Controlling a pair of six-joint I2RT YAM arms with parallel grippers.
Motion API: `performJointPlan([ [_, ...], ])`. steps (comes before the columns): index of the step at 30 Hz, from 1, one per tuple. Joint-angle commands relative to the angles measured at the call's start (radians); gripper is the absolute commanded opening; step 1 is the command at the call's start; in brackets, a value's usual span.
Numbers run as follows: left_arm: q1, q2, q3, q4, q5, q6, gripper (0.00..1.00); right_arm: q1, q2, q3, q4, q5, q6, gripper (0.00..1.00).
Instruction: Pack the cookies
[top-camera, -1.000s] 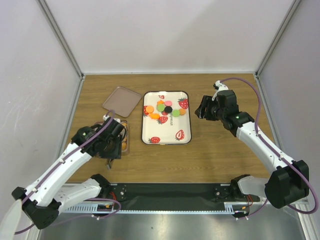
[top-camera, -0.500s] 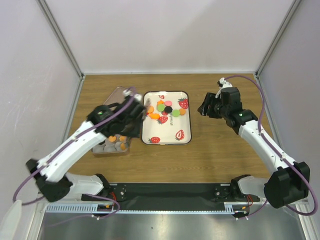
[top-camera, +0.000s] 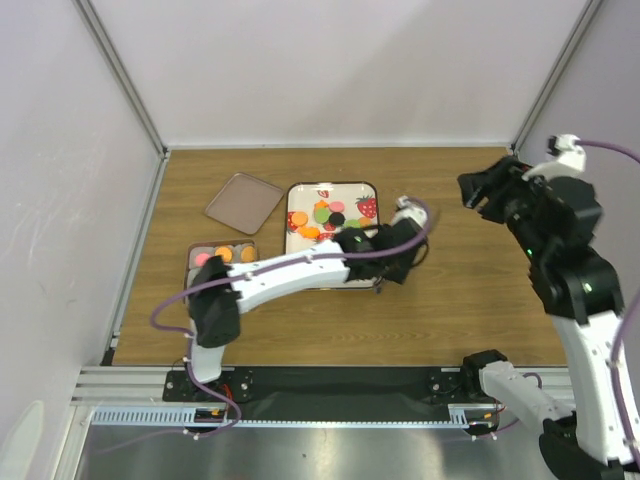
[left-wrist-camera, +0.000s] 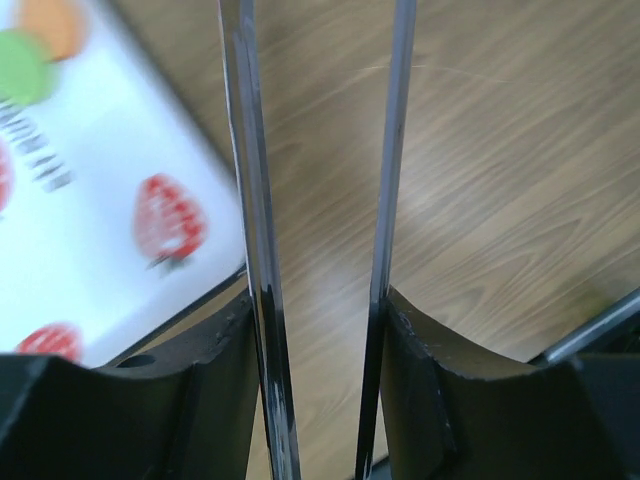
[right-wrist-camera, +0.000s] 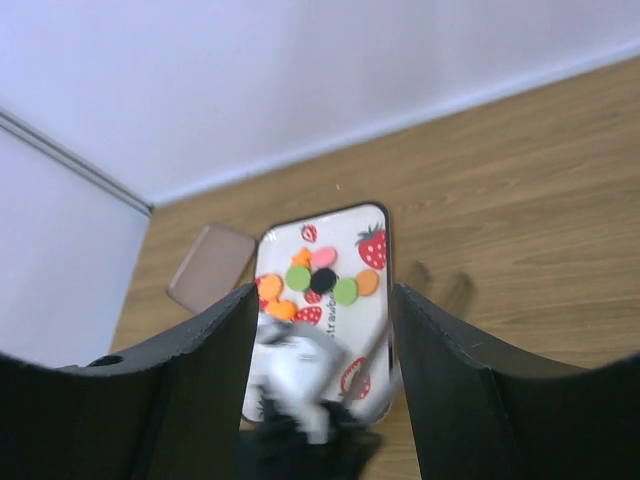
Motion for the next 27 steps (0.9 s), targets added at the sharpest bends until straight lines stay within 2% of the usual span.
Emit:
performJointPlan([
  [1, -0.053, 0.104, 0.053, 0.245, 0.016, 0.068, 0.5, -0.004, -0.043, 0.058, -0.133, 0.073, 0.029, 0.62],
  [10, -0.132, 0.424, 0.296, 0.324, -0.013, 0.157, 0.54, -0.004, -0.123, 0.073, -0.219, -0.005, 0.081, 0.63],
  [15, -0.142, 0.51, 0.361, 0.336, -0.033, 0.161, 0.56, -0.004, -0.152, 0.059, -0.237, -0.039, 0.106, 0.62],
  [27, -0.145, 0.599, 0.389, 0.382, -0.081, 0.183, 0.64, -0.004, -0.201, 0.072, -0.297, -0.024, 0.115, 0.62],
])
